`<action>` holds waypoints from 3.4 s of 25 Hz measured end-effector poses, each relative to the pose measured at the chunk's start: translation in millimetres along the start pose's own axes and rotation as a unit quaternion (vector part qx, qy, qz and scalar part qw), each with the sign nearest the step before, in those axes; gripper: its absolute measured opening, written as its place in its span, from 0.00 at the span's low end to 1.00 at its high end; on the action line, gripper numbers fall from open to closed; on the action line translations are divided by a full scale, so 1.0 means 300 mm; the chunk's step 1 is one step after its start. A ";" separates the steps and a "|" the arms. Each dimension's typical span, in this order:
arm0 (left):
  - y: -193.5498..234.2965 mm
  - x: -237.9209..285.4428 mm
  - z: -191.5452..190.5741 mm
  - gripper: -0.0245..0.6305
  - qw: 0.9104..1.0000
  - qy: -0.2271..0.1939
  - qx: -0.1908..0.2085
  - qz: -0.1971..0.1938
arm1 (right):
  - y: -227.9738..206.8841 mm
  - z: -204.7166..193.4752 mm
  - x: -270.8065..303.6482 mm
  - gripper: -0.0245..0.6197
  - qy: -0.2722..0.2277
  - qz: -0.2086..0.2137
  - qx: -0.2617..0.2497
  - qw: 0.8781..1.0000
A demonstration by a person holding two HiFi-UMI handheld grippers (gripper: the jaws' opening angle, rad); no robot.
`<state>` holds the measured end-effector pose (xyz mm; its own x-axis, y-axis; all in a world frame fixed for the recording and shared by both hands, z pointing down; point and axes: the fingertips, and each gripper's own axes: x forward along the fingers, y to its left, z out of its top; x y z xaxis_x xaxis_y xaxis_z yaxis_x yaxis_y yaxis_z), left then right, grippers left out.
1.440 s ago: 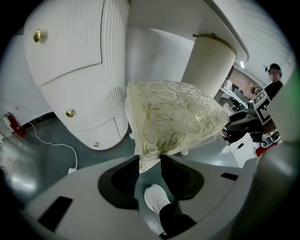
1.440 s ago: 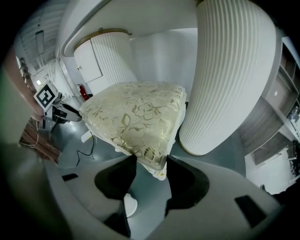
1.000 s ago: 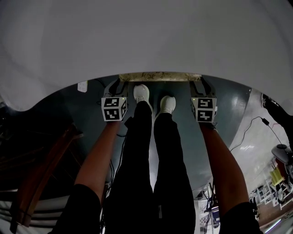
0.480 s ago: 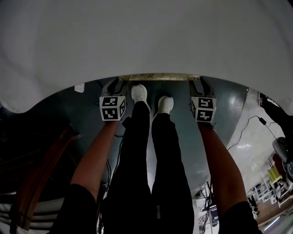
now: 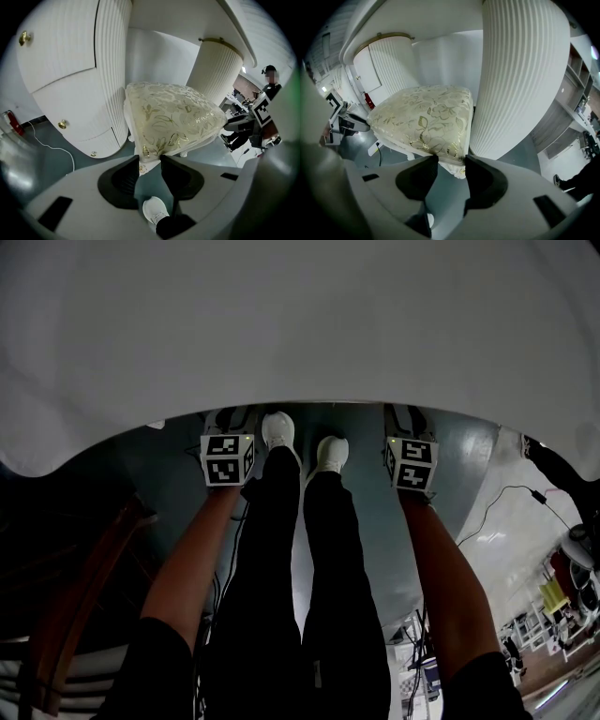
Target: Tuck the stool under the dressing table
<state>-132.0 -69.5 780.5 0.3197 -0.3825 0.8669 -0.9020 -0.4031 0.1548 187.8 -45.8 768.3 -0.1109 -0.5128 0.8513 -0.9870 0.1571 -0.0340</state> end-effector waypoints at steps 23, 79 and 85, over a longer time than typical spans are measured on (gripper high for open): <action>0.040 0.012 0.092 0.26 1.000 -0.001 -0.009 0.008 | -0.003 0.058 0.008 0.34 -0.019 0.000 -0.002 1.000; -0.575 -1.982 0.947 0.26 0.919 -0.378 -0.025 -0.111 | 0.539 1.080 -1.928 0.34 -0.328 0.111 0.068 0.936; -0.530 -2.117 1.096 0.09 0.889 -0.441 0.003 -0.121 | 0.667 1.297 -2.031 0.27 -0.394 0.143 0.044 0.907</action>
<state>-96.3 -35.9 49.4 0.6102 -0.7859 0.0996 -0.7749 -0.5660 0.2815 12.7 -30.3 39.0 -0.3785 -0.9112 0.1628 -0.9061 0.3288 -0.2664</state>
